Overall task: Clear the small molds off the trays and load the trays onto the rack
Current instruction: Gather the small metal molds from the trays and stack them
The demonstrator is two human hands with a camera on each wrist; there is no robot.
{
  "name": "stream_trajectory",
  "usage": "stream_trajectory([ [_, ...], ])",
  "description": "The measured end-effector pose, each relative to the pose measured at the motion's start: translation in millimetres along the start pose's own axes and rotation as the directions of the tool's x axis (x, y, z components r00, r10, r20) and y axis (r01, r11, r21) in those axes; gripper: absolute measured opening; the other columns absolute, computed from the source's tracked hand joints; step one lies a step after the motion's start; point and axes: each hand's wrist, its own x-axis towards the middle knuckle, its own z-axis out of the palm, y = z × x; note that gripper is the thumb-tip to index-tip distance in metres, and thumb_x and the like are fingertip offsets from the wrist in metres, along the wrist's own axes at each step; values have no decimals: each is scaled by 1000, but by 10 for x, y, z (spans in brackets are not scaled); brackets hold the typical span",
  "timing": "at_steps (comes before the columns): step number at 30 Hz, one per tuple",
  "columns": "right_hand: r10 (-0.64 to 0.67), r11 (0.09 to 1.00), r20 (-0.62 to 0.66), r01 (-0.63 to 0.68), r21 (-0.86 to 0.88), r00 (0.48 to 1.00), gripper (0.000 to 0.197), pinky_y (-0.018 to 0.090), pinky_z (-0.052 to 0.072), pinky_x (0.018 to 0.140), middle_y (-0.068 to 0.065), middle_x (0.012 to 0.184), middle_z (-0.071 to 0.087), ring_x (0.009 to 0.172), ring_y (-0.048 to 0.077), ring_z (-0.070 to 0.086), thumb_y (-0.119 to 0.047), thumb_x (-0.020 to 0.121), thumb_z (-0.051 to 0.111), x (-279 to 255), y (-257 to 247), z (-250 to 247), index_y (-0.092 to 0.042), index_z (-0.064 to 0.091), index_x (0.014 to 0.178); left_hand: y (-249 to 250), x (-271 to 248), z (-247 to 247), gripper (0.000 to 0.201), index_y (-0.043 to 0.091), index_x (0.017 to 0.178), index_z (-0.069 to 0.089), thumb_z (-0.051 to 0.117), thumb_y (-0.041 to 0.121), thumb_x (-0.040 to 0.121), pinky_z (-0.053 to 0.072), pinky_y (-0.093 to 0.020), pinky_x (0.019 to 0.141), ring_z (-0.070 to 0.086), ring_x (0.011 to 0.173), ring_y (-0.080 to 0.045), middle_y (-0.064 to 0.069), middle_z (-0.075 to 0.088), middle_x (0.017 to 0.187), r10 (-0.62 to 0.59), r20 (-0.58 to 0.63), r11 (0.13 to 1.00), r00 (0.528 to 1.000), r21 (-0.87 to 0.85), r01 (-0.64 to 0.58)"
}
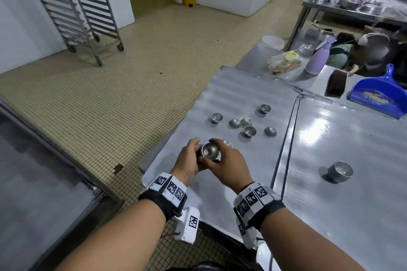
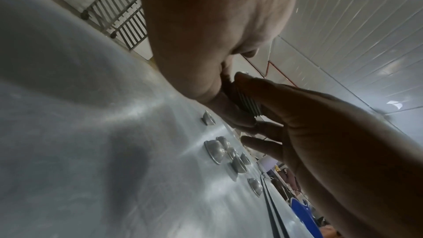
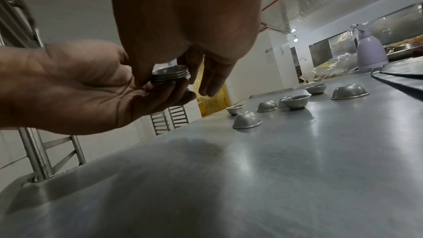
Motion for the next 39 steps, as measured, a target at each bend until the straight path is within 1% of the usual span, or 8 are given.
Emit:
stream_trajectory([
  [6, 35, 999, 29, -35, 1, 999, 51, 30, 49, 90, -9, 123, 64, 109, 10, 61, -54, 87, 60, 99, 183, -10, -27, 57, 131, 65, 86, -175, 38, -8, 103, 67, 53, 27, 99, 61, -38, 72, 73, 83, -33, -24, 71, 95, 38, -121, 999, 992, -14, -40],
  [9, 153, 986, 36, -150, -77, 988, 31, 32, 47, 82, -4, 118, 64, 105, 20, 64, -44, 91, 56, 242, 385, -44, -26, 62, 117, 52, 118, -244, 17, -10, 93, 66, 65, 7, 93, 62, -31, 71, 75, 76, -32, -21, 63, 94, 83, -170, 990, 982, 126, -61],
  [12, 234, 956, 136, -202, -214, 963, 35, 36, 45, 88, 4, 129, 60, 114, 28, 59, -40, 97, 48, 403, 534, -90, -23, 56, 126, 4, 138, -277, 8, -10, 91, 64, 59, -4, 94, 59, -23, 62, 74, 73, -30, -19, 59, 92, 109, -184, 963, 977, 263, -58],
  [18, 253, 941, 320, -156, -299, 913, 49, 39, 44, 101, 11, 141, 49, 126, 31, 52, -28, 98, 46, 635, 643, -59, -26, 41, 147, 14, 167, -210, 15, -4, 100, 67, 58, 4, 92, 52, -22, 52, 75, 65, -23, -14, 70, 83, 133, -175, 856, 975, 516, -24],
  [25, 245, 942, 249, -170, -288, 937, 19, 35, 40, 72, 15, 109, 64, 99, 36, 61, -28, 96, 46, 659, 742, 104, -15, 54, 107, 114, 208, -148, 15, -5, 98, 67, 59, 5, 91, 49, -21, 49, 73, 60, -19, -12, 70, 77, 153, -170, 825, 973, 564, -31],
  [29, 200, 949, 270, -118, -292, 942, 30, 39, 47, 82, 15, 119, 59, 105, 38, 61, -19, 95, 48, 594, 756, 74, -12, 55, 123, 112, 241, -102, 13, -3, 96, 68, 59, 5, 89, 49, -21, 49, 73, 60, -20, -13, 70, 76, 150, -163, 818, 975, 575, -29],
  [32, 182, 955, 274, -103, -280, 944, 18, 37, 45, 79, 12, 119, 52, 101, 37, 60, -16, 91, 52, 533, 770, 66, -9, 57, 107, 85, 255, -71, 13, -3, 95, 68, 59, 4, 89, 50, -22, 50, 73, 61, -21, -13, 69, 75, 147, -156, 816, 977, 577, -31],
  [39, 199, 971, 214, -162, -178, 956, 44, 41, 46, 89, 13, 137, 47, 110, 40, 59, -14, 92, 54, 410, 755, 39, -13, 47, 136, 34, 259, -59, 13, -3, 96, 69, 58, 1, 91, 51, -24, 51, 74, 64, -22, -16, 70, 79, 153, -126, 807, 980, 588, -51],
])
